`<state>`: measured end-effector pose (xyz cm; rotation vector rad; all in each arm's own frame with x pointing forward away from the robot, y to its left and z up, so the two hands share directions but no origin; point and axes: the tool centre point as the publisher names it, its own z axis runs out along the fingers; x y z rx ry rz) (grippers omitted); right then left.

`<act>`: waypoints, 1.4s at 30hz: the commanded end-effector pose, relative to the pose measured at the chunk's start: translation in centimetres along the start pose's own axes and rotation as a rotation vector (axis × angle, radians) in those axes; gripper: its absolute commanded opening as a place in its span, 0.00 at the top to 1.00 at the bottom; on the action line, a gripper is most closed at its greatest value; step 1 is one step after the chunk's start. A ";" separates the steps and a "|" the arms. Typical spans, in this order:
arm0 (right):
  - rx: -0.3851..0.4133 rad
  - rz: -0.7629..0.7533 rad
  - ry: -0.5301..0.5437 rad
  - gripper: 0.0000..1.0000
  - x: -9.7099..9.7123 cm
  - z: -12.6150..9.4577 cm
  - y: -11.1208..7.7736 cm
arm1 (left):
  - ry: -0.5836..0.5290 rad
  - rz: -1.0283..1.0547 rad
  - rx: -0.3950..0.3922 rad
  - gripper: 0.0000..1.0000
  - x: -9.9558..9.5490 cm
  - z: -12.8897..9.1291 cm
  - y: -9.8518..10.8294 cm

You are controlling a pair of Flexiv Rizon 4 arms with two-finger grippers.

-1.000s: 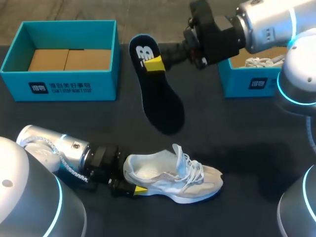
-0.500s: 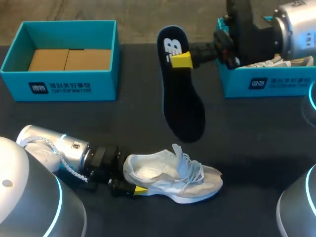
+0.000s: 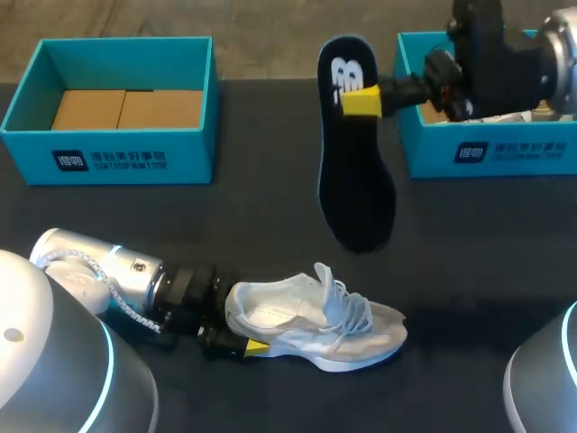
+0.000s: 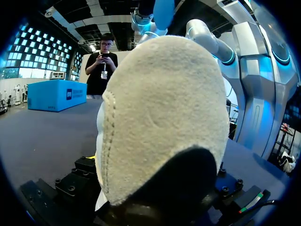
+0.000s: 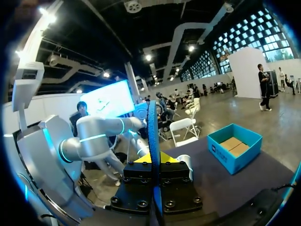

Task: Take the shoe out of the shoebox, open the shoe tongue, remove and reinsert the insole, then place the shoe into the shoebox

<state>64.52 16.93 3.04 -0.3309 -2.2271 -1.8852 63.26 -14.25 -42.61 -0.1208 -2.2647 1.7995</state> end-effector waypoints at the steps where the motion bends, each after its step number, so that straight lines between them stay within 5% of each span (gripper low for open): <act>1: 0.039 0.013 -0.040 1.00 3.2 -3.1 2.1 | -0.002 -0.001 -0.002 1.00 0.0 -0.2 0.3; 15: -0.047 0.147 -0.024 1.00 6.3 -4.8 2.5 | -0.002 -0.001 -0.002 1.00 0.0 -0.2 0.3; 25: 0.000 0.147 -0.068 1.00 8.0 -5.0 1.3 | -0.002 -0.001 -0.002 1.00 0.0 -0.2 0.3; 42: -0.031 0.184 -0.070 1.00 9.4 -5.1 0.2 | -0.002 -0.001 -0.002 1.00 0.0 -0.2 0.3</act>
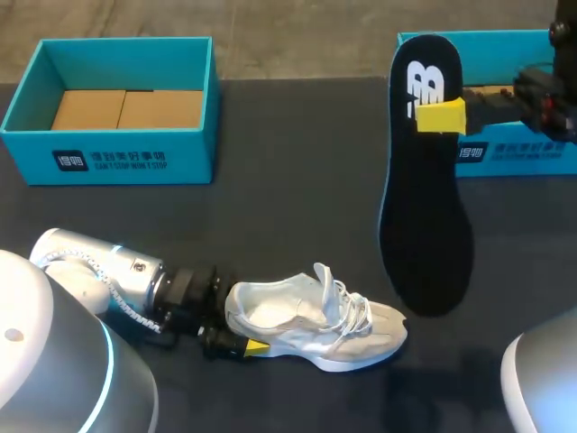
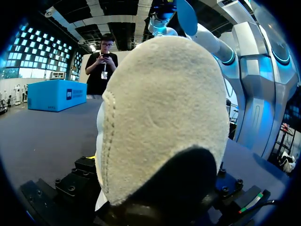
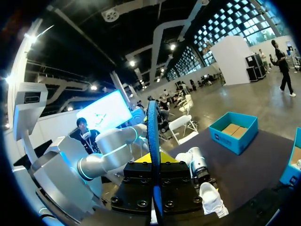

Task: Take the shoe out of the shoebox, open the shoe tongue, remove and reinsert the insole, then place the shoe into the shoebox

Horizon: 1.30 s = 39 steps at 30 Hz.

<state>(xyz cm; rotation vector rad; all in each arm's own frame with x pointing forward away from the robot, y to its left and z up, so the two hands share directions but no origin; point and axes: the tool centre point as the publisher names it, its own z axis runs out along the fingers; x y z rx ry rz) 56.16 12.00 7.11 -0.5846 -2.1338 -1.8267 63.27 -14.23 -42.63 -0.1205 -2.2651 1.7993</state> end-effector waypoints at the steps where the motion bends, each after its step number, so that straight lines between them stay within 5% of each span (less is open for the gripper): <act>1: -0.010 0.001 -0.007 1.00 0.4 0.3 -0.4 | -0.001 -0.001 -0.002 1.00 0.0 -0.1 0.3; 7: -0.010 0.001 -0.007 1.00 0.4 0.3 -0.4 | 0.009 0.014 -0.006 1.00 -0.1 -0.2 0.1; 8: -0.010 0.001 -0.007 1.00 0.4 0.3 -0.4 | 0.002 0.025 -0.019 0.86 -0.1 -0.3 0.1; 11: -0.010 0.001 -0.007 1.00 0.4 0.3 -0.4 | 0.005 0.035 -0.027 0.05 0.0 -0.4 0.0; 12: -0.010 0.001 -0.007 1.00 0.4 0.3 -0.4 | 0.006 0.036 -0.028 0.00 0.1 -0.4 -0.1; 39: -0.010 0.001 -0.007 1.00 0.4 0.3 -0.4 | 0.012 0.100 -0.230 0.00 0.6 -3.8 -0.6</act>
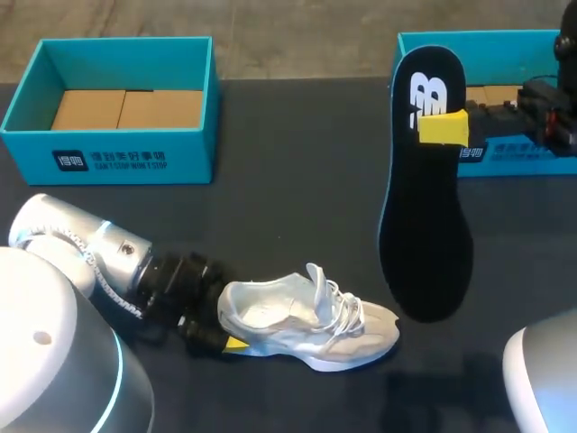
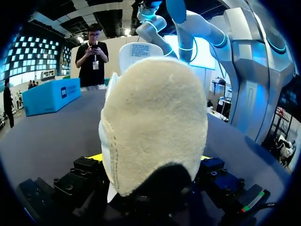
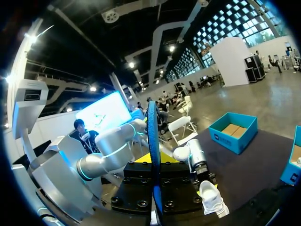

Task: Take the shoe out of the shoebox, open the shoe tongue, remove and reinsert the insole, then place the shoe into the shoebox

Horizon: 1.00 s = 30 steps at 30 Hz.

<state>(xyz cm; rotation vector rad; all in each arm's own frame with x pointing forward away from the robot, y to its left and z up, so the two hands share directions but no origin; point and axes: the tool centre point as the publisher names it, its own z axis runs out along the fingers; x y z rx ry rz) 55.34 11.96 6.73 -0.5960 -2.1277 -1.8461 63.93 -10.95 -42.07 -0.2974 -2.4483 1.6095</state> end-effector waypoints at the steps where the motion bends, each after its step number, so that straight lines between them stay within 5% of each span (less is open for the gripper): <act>1: 0.006 0.002 0.002 1.00 -0.2 0.3 0.3 | -0.019 -0.003 -0.044 0.00 0.4 -0.6 -0.6; 15: 0.006 0.002 0.002 1.00 -0.2 0.3 0.3 | -0.004 -0.022 -0.165 0.00 0.7 -2.6 0.0; 30: 0.006 0.002 0.002 1.00 -0.2 0.3 0.3 | -0.036 -0.068 -0.421 0.00 1.1 -5.6 0.7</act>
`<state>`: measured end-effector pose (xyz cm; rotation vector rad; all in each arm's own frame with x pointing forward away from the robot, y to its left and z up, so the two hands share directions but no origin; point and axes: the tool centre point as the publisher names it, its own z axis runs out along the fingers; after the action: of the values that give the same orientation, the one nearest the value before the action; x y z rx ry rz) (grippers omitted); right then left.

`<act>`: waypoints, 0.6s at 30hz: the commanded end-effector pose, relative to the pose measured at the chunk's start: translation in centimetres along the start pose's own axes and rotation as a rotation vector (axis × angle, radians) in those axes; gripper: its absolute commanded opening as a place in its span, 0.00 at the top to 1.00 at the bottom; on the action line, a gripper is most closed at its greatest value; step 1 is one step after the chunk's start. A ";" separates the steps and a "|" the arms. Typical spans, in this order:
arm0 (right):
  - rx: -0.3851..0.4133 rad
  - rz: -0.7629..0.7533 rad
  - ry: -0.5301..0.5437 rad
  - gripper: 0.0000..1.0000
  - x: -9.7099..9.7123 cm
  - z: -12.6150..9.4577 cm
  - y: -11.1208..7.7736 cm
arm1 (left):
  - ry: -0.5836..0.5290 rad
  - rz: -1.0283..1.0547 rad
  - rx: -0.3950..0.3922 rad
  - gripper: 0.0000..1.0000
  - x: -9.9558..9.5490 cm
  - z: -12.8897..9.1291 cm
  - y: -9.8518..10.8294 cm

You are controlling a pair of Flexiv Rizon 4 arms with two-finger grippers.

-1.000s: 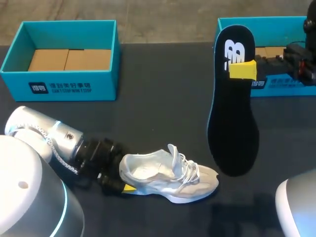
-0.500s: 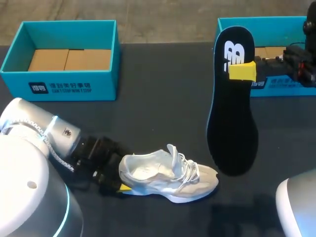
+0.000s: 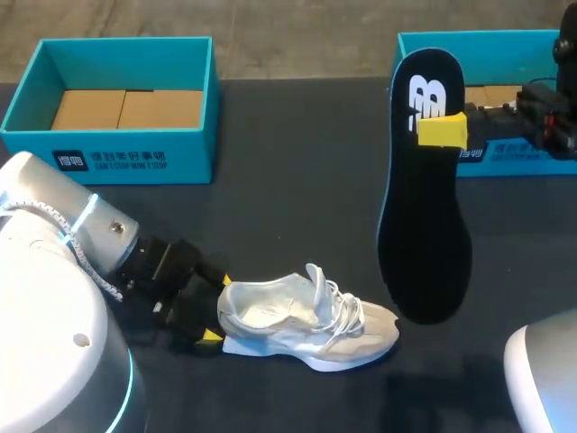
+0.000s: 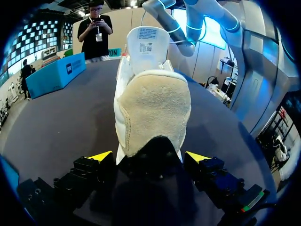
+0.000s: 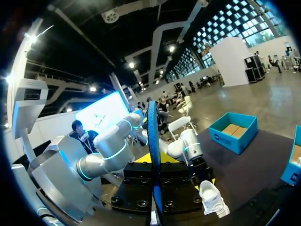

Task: Take the shoe out of the shoebox, open the shoe tongue, remove and reinsert the insole, then place the shoe into the shoebox

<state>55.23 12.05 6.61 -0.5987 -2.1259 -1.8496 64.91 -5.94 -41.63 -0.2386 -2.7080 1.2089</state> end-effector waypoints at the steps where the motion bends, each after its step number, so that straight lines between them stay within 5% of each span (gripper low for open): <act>1: 0.009 0.001 0.003 1.00 -0.2 0.2 0.5 | 0.003 -0.003 -0.123 0.00 0.8 -1.2 -0.6; 14: 0.009 0.001 0.003 1.00 -0.2 0.2 0.5 | 0.069 0.010 -0.429 0.00 1.2 -4.7 -1.7; 18: 0.009 0.001 0.003 1.00 -0.2 0.2 0.5 | 0.069 0.010 -0.429 0.00 1.2 -4.7 -1.7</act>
<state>55.24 12.03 6.63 -0.5971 -2.1264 -1.8496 64.53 -3.30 -37.78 -0.3253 -2.8351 0.7424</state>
